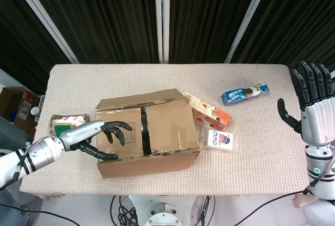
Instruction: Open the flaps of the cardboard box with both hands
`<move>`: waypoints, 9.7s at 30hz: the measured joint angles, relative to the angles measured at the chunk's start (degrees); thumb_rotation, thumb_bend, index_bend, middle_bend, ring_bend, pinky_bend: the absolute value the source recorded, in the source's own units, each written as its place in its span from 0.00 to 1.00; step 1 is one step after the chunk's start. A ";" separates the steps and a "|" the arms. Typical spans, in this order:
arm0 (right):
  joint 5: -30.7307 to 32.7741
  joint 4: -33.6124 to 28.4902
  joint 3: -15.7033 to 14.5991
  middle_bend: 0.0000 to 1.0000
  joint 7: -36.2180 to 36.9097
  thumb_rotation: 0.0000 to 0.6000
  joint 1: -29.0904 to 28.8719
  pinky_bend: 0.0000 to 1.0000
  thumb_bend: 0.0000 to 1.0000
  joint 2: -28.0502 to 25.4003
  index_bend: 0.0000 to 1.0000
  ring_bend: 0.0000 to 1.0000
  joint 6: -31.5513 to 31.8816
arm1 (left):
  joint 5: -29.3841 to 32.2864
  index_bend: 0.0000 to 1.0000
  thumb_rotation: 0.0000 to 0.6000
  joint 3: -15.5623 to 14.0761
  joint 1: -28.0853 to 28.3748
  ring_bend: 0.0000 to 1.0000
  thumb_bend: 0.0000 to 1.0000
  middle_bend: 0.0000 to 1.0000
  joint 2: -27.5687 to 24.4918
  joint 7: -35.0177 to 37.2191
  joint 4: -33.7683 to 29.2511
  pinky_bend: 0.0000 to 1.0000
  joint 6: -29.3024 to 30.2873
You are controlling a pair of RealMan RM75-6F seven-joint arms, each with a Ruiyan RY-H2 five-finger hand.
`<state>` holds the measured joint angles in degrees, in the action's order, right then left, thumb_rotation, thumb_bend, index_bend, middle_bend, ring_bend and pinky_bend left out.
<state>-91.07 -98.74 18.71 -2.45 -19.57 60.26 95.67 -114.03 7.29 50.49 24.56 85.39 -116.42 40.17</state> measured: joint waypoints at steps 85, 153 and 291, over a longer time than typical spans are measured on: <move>3.41 3.70 -0.30 0.00 4.16 1.00 1.09 0.00 0.36 1.76 0.00 0.00 -1.72 | 15.94 0.28 0.66 -5.23 0.23 0.15 0.00 0.47 32.45 -82.63 15.59 0.23 12.25; -1.59 -0.73 -2.58 0.00 -5.60 1.00 -8.73 0.00 0.41 6.22 0.00 0.00 -15.07 | 31.86 0.20 0.52 -6.92 -34.69 0.18 0.07 0.25 13.03 -43.40 18.30 0.30 39.81; 13.22 -2.60 -20.73 0.00 -8.64 1.00 6.36 0.00 0.37 -5.69 0.00 0.00 -7.42 | 25.83 0.16 0.67 -3.87 -41.89 0.14 0.11 0.22 23.22 -82.18 15.44 0.24 43.54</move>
<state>-77.85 -101.35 -2.02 -11.10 -13.21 54.57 88.25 -88.20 3.41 8.59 47.78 3.21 -100.98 83.71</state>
